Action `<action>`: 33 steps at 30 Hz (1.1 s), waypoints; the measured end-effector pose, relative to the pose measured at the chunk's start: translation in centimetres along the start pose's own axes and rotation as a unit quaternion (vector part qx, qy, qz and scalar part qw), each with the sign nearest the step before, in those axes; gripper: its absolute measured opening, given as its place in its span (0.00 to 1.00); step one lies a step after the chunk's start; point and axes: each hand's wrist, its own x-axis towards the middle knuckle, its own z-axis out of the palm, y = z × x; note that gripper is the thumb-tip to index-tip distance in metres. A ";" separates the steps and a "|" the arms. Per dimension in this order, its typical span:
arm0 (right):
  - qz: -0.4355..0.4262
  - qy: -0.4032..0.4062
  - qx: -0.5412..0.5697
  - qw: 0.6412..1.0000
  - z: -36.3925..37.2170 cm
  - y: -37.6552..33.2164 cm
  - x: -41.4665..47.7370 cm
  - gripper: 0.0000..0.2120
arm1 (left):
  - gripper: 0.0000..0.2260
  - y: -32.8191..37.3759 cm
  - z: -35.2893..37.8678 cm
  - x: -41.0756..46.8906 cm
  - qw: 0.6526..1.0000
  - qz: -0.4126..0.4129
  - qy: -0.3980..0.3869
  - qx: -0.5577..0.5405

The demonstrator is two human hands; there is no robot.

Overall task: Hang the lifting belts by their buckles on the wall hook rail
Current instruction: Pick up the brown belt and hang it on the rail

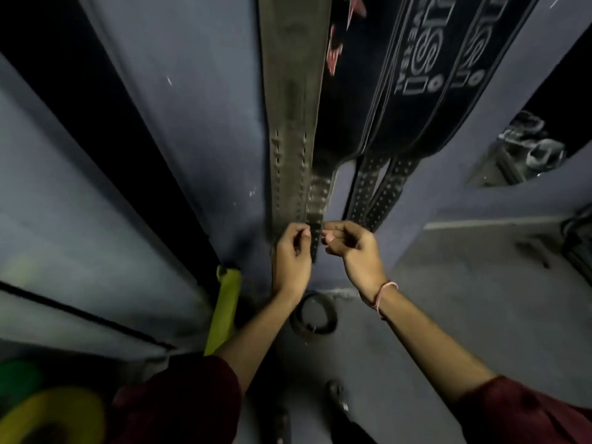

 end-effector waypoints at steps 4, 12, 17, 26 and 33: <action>0.097 -0.020 0.005 0.995 -1.2 9.0 -0.4 0.13 | 0.05 -7.4 3.5 -3.6 0.993 -0.101 -0.045 0.039; 0.268 -0.085 -0.051 0.958 -3.6 29.6 2.7 0.09 | 0.12 -23.0 10.8 -6.0 0.964 -0.221 -0.083 0.118; 0.321 -0.121 -0.087 0.935 -2.1 44.0 6.1 0.09 | 0.07 -36.5 15.5 -7.7 0.941 -0.290 -0.107 0.136; 0.304 -0.121 -0.195 0.925 1.6 69.9 13.4 0.11 | 0.13 -61.2 23.2 -9.1 0.908 -0.280 -0.234 0.206; 0.277 -0.178 -0.247 0.911 6.3 81.3 17.0 0.15 | 0.21 -71.6 25.4 -9.0 0.876 -0.204 -0.288 0.328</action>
